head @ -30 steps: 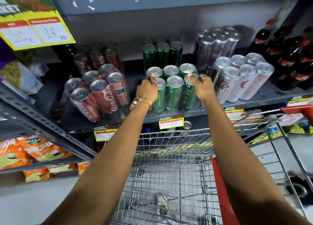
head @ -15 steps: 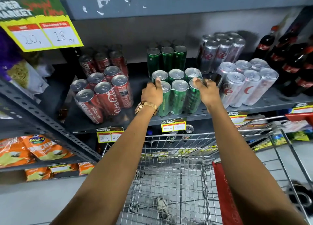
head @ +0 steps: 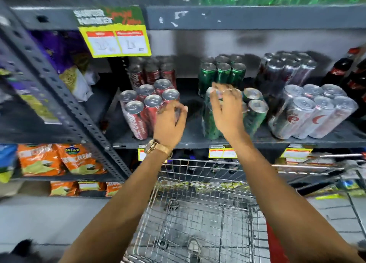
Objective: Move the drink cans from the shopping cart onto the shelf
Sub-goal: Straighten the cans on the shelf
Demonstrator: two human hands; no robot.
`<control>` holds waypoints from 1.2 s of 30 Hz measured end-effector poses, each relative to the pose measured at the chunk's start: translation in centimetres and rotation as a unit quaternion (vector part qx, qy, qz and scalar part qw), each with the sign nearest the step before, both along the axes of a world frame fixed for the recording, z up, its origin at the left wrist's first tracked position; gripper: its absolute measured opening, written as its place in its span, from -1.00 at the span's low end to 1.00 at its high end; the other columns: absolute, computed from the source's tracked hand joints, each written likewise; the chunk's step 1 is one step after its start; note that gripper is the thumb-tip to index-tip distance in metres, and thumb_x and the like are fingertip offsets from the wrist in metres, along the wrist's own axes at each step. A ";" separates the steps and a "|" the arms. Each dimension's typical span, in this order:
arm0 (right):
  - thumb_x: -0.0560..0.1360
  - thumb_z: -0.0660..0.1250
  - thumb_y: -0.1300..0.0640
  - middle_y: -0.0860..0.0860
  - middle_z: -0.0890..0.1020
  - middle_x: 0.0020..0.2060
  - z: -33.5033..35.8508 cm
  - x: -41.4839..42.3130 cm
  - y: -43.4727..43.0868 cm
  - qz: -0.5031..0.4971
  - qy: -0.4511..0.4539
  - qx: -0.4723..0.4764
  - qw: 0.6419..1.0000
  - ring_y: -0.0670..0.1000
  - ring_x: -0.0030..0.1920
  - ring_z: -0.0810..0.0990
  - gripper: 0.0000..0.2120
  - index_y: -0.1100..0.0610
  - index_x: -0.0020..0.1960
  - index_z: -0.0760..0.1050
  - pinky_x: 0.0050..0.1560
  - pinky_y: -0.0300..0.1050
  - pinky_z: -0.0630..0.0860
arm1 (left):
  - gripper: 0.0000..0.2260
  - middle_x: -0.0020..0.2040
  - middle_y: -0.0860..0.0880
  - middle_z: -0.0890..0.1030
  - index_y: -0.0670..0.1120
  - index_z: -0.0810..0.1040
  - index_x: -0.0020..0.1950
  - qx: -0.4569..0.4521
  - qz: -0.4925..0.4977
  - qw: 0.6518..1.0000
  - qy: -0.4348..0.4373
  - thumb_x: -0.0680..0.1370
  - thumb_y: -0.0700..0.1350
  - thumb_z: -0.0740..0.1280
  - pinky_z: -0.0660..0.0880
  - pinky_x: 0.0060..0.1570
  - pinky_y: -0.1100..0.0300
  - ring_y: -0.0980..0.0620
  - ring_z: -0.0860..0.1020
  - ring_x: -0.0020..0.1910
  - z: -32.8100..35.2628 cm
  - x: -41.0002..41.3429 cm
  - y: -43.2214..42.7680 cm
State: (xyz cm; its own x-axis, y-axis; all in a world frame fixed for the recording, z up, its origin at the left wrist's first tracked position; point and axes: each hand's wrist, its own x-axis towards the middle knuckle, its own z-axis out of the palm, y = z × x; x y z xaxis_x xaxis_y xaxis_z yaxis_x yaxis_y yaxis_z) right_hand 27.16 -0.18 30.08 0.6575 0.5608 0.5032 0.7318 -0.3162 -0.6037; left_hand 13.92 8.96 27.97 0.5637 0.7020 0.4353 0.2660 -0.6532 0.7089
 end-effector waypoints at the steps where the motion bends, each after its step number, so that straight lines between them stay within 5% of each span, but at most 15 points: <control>1: 0.60 0.16 0.02 0.17 0.64 0.16 0.2 -0.9 1.6 0.042 0.020 0.001 0.999 0.15 0.20 0.57 -0.62 0.24 0.23 0.55 0.28 -0.02 0.44 | -0.81 -0.10 -0.09 0.59 -0.21 0.54 0.02 0.030 0.028 0.999 -0.007 0.55 -0.09 0.27 0.47 0.02 -0.01 -0.15 0.56 -0.06 0.1 -1.3 0.6; 5: 0.58 0.21 -0.02 0.27 0.54 0.28 0.0 -2.9 7.7 0.109 0.107 -0.092 0.984 0.21 0.31 0.49 -0.53 0.31 0.33 0.43 0.32 -0.04 0.34 | -0.61 0.24 -0.26 0.45 -0.23 0.43 0.24 0.036 0.186 0.982 0.001 0.49 -0.04 0.29 0.40 0.17 -0.07 -0.26 0.40 0.25 0.0 -4.5 3.0; 8: 0.57 0.21 -0.11 0.27 0.55 0.26 -0.8 -2.8 11.0 0.130 0.229 -0.160 0.951 0.22 0.32 0.49 -0.48 0.31 0.28 0.45 0.26 -0.04 0.40 | -0.45 0.43 -0.30 0.28 -0.24 0.25 0.43 -0.109 0.239 0.965 -0.002 0.54 0.00 0.30 0.26 0.30 -0.02 -0.27 0.28 0.40 -0.3 -5.2 4.7; 11: 0.54 0.27 -0.07 0.18 0.61 0.15 -1.6 -2.4 12.5 0.114 0.327 -0.118 0.931 0.18 0.23 0.56 -0.55 0.29 0.20 0.51 0.10 -0.10 0.45 | -0.34 0.51 -0.24 0.23 -0.22 0.07 0.53 -0.286 0.220 0.932 -0.019 0.58 0.07 0.24 0.24 0.37 0.04 -0.20 0.26 0.47 -0.5 -4.9 6.3; 14: 0.50 0.32 -0.03 0.17 0.63 0.03 -2.1 -2.4 12.2 0.096 0.357 -0.075 0.926 0.11 0.05 0.60 -0.61 0.29 0.11 0.56 -0.09 -0.12 0.48 | -0.51 0.38 -0.25 0.44 -0.23 0.30 0.40 -0.316 0.226 0.921 -0.030 0.59 0.06 0.20 0.35 0.26 0.03 -0.23 0.42 0.34 -0.6 -4.3 7.5; 19: 0.50 0.29 -0.10 0.24 0.66 0.05 -3.2 -4.5 10.3 0.060 0.363 -0.056 0.928 0.20 0.08 0.63 -0.55 0.31 0.07 0.56 0.07 0.04 0.54 | -0.65 0.18 -0.20 0.59 -0.19 0.53 0.20 -0.312 0.211 0.924 -0.064 0.56 0.02 0.23 0.39 0.13 0.10 -0.16 0.53 0.14 -0.7 -5.2 9.9; 25: 0.54 0.26 -0.09 0.34 0.63 0.05 -3.8 -6.2 9.0 0.031 0.336 -0.048 0.940 0.28 0.08 0.60 -0.52 0.39 0.02 0.51 -0.05 0.02 0.46 | -0.63 0.19 -0.29 0.60 -0.20 0.57 0.18 -0.307 0.181 0.933 -0.042 0.55 0.04 0.25 0.43 0.27 -0.12 -0.28 0.52 0.22 -1.0 -5.8 11.1; 36: 0.55 0.23 -0.08 0.32 0.62 0.07 -3.3 -6.3 8.7 0.023 0.335 -0.044 0.941 0.28 0.11 0.59 -0.53 0.37 0.09 0.52 0.09 0.11 0.50 | -0.70 0.03 -0.11 0.63 -0.16 0.59 0.10 -0.293 0.168 0.939 -0.065 0.57 0.04 0.24 0.41 0.15 0.09 -0.14 0.56 0.13 -1.8 -6.4 10.2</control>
